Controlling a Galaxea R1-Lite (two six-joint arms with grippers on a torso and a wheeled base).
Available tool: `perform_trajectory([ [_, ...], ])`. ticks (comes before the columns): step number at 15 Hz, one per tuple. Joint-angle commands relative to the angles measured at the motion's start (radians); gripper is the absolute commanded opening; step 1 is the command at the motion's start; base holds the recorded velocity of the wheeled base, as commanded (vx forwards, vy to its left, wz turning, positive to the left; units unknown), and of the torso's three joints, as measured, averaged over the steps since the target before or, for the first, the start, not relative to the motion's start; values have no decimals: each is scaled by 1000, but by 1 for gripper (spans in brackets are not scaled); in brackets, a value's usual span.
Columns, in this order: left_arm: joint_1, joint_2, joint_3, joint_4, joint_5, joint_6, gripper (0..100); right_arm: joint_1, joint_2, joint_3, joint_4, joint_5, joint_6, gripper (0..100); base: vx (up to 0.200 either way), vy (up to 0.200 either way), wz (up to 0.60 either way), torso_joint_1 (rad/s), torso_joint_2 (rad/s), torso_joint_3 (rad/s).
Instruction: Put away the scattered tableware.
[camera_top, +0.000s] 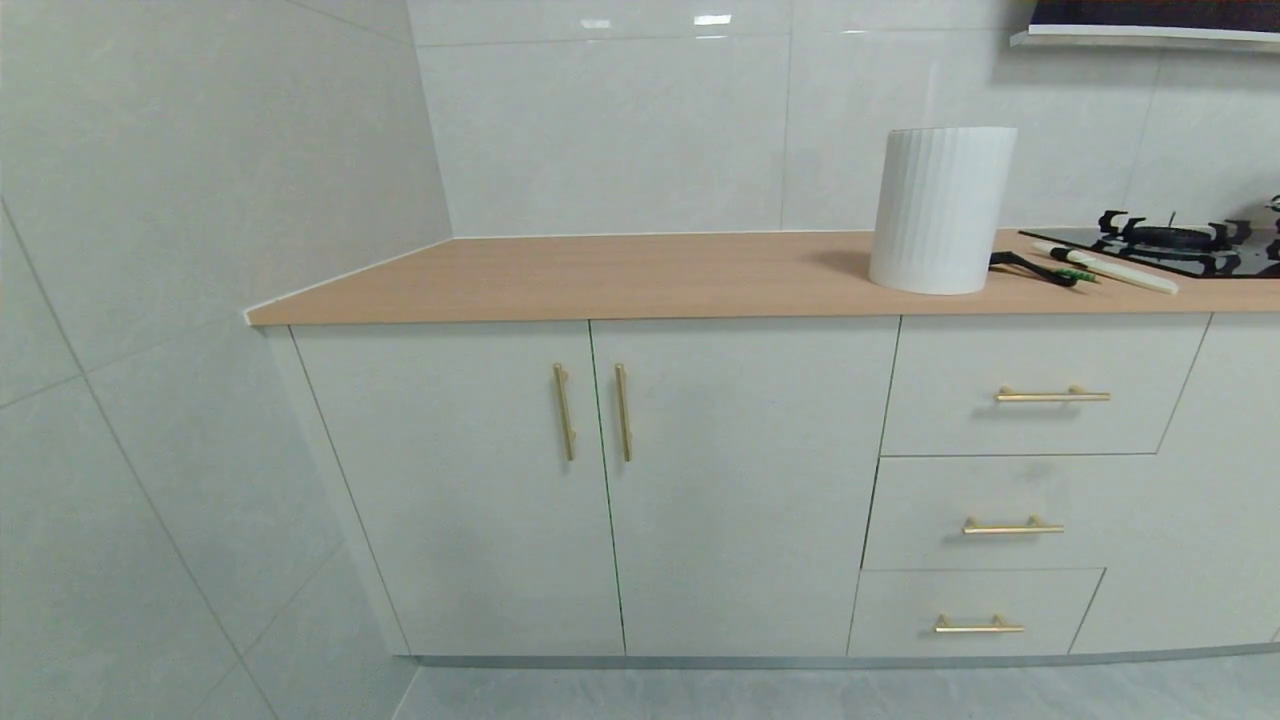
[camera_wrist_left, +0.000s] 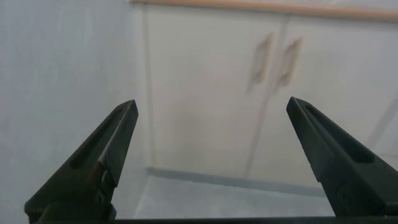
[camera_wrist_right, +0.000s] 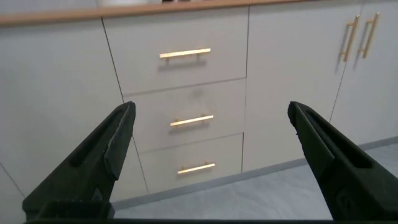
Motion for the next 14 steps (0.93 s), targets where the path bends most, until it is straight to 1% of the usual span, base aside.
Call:
perform_trajectory([
  [1,10,-21,159,-113,14,37,100,1,-7,123,-87,6,-39,100,0,0,0,0,0,0],
  [2,10,-21,191,-167,-6,59,100,1,-7,123,-76,37,-41,100,0,0,0,0,0,0],
  [3,10,-21,191,-161,-24,63,100,1,-7,123,-76,63,-41,100,0,0,0,0,0,0],
  [4,10,-21,191,-158,-65,71,100,1,-7,123,-76,126,-42,100,0,0,0,0,0,0],
  [6,10,-21,191,-116,-110,80,100,3,-7,123,-33,219,-39,100,0,0,0,0,0,0],
  [7,10,-21,191,-118,-117,82,100,3,-5,120,-12,242,-10,100,0,0,0,0,0,0],
  [10,9,-21,191,-118,-119,63,100,3,-8,123,-19,242,7,100,0,0,0,0,0,0],
  [13,10,-21,191,-118,-119,68,100,3,-7,123,-19,247,1,100,0,0,0,0,0,0],
  [14,10,-21,191,-119,-119,62,100,3,-7,123,-19,249,1,100,0,0,0,0,0,0],
])
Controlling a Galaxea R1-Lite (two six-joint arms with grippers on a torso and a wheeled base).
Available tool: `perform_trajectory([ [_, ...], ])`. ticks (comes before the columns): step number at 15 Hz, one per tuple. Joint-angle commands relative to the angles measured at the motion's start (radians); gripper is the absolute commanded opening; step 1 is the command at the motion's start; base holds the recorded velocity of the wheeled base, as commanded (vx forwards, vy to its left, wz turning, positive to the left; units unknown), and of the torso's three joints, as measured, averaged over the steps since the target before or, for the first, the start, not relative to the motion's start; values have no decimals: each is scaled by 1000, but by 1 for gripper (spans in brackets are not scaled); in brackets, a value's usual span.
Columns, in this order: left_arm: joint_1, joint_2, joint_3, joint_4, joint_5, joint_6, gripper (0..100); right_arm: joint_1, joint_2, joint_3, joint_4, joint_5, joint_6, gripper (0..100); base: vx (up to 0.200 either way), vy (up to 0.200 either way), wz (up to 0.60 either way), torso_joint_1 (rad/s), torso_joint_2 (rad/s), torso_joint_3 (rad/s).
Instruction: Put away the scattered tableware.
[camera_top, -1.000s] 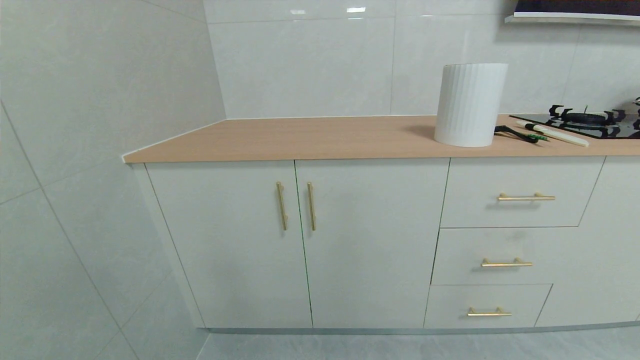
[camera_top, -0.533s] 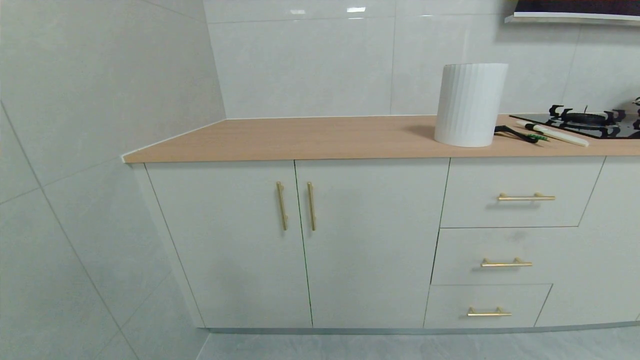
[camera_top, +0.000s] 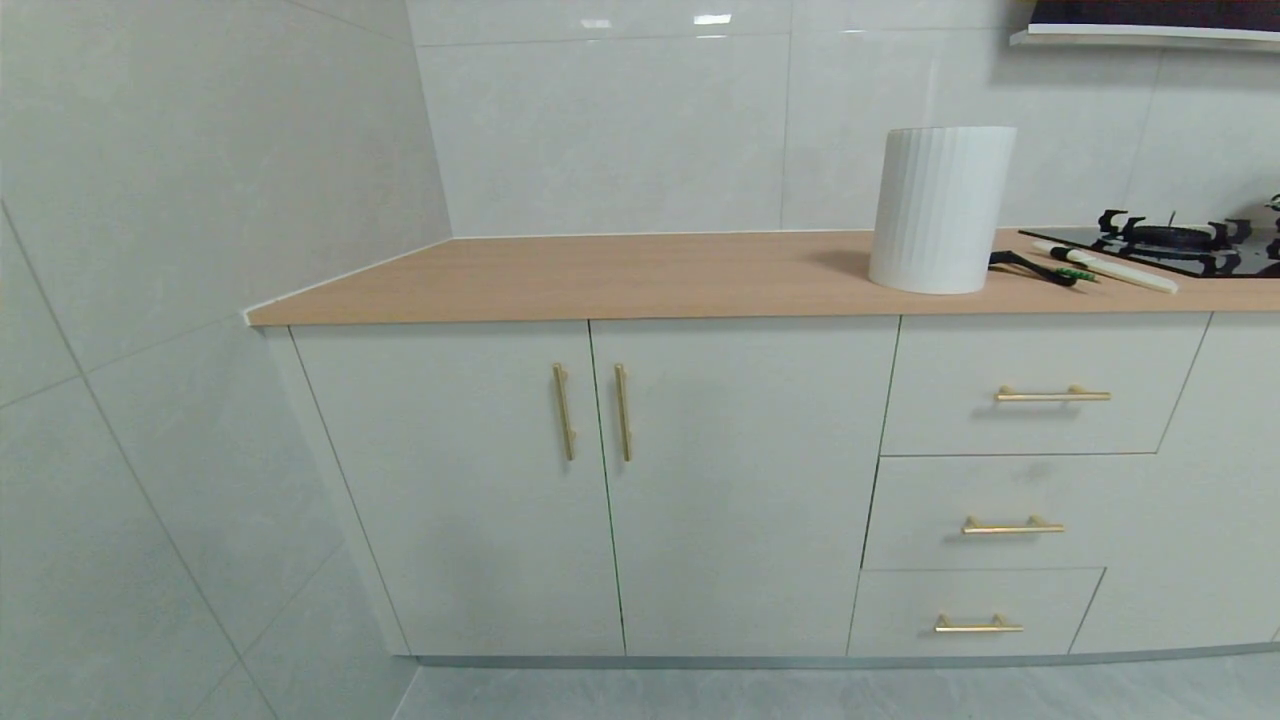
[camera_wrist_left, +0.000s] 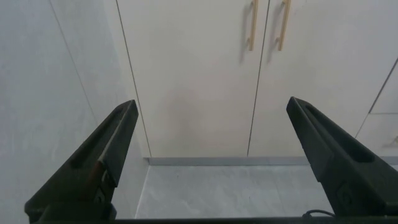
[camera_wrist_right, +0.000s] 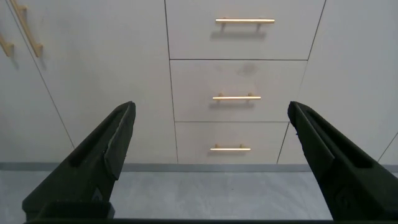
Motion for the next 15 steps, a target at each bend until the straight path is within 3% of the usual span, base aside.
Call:
perform_trajectory([
  [1,1,0,0,0,1,-1,100,0,2,0,2,2,0,100,0,0,0,0,0,0],
  [4,1,0,0,2,-1,16,100,0,2,-2,2,2,5,100,0,0,0,0,0,0],
  [6,-1,0,0,0,-1,8,100,0,2,-2,2,0,5,100,0,0,0,0,0,0],
  [15,1,0,0,0,-1,3,100,0,1,-2,2,0,13,100,0,-200,0,2,3,2],
])
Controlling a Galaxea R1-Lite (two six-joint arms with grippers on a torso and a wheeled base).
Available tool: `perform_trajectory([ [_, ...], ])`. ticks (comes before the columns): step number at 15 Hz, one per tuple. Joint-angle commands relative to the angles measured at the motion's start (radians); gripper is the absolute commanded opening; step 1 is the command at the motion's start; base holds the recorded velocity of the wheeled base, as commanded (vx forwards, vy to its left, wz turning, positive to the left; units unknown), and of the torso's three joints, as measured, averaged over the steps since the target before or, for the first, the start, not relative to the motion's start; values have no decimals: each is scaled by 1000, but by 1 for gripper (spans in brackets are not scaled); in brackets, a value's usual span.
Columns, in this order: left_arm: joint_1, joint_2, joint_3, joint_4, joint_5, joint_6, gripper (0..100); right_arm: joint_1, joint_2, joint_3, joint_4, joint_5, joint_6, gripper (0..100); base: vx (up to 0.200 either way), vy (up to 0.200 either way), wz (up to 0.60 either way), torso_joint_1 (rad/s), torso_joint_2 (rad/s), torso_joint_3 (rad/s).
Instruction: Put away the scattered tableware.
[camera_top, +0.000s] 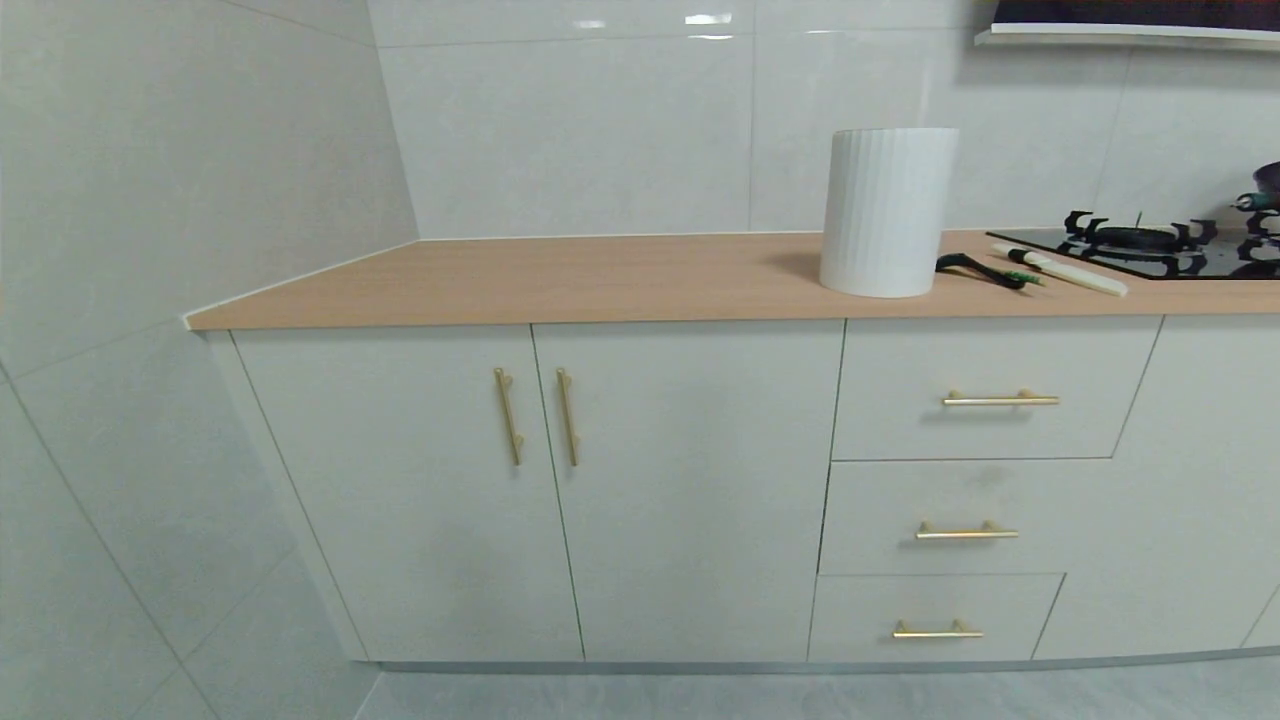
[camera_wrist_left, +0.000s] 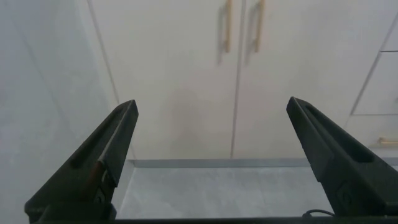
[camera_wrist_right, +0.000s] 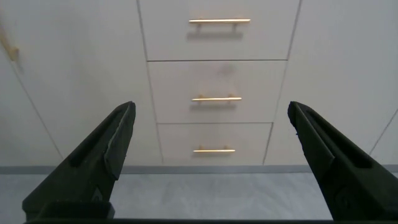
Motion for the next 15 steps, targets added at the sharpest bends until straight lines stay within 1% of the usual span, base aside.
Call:
perform_trajectory([
  [1,1,0,0,0,0,1,100,0,1,0,0,-1,0,100,0,-200,0,2,7,2],
  [7,1,0,0,0,0,0,100,0,1,0,-1,-1,0,100,0,-200,0,0,2,2],
  [15,1,0,0,0,0,1,100,0,1,0,-1,-1,2,100,0,0,0,0,0,0],
])
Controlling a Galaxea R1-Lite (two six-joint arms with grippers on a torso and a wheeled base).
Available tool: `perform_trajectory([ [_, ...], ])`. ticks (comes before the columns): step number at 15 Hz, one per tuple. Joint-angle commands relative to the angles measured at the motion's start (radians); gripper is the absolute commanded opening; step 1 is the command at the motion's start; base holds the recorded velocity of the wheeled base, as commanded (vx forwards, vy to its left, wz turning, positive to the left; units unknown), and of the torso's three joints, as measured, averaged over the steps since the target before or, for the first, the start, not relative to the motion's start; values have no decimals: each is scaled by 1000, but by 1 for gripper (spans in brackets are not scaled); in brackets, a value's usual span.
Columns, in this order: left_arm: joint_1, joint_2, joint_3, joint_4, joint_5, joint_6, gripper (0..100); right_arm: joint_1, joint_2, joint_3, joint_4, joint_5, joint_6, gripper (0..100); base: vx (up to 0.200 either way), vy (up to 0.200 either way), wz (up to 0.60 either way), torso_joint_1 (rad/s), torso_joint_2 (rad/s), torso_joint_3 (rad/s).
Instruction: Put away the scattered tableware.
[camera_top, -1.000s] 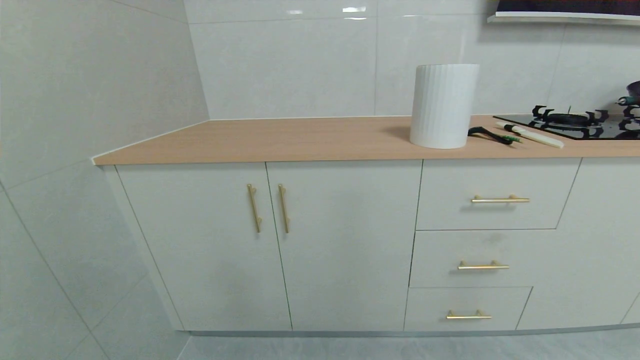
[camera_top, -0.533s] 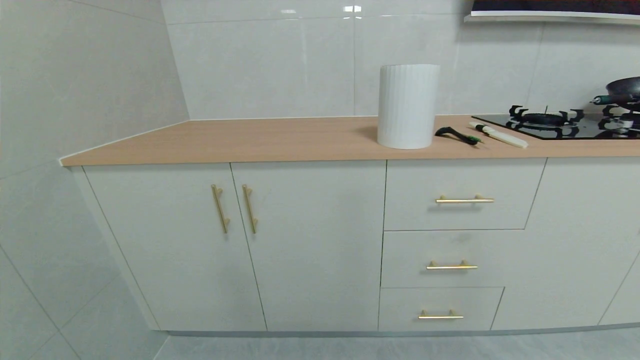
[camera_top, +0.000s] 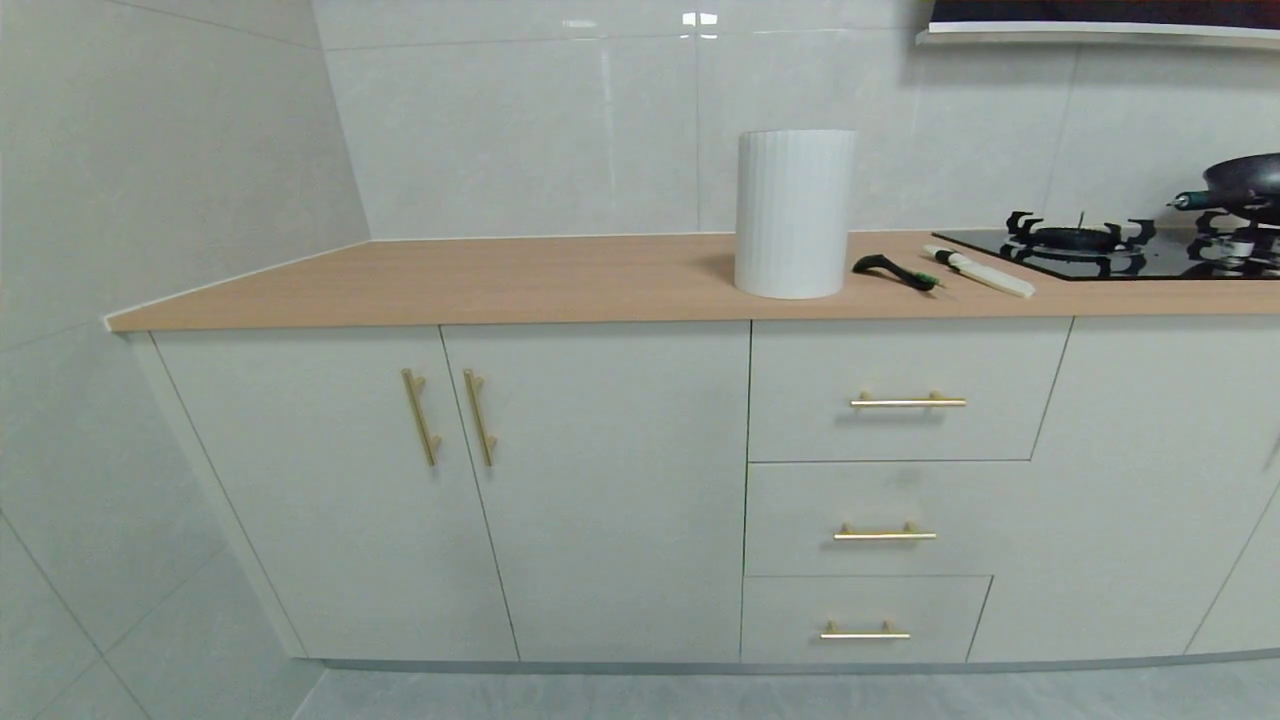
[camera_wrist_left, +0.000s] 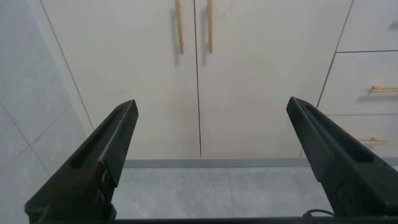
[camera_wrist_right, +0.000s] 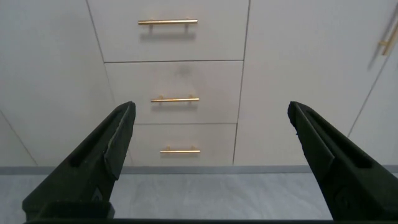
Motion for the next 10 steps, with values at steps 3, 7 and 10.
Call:
perform_trajectory([
  [3,0,0,0,0,0,1,100,0,1,0,-1,0,9,100,200,0,0,7,1,-1],
  [7,0,0,0,0,0,-2,100,0,1,0,-1,0,9,100,150,0,0,2,2,3],
  [10,0,0,0,0,2,-7,100,0,1,0,-1,-10,13,100,0,0,0,0,0,0],
])
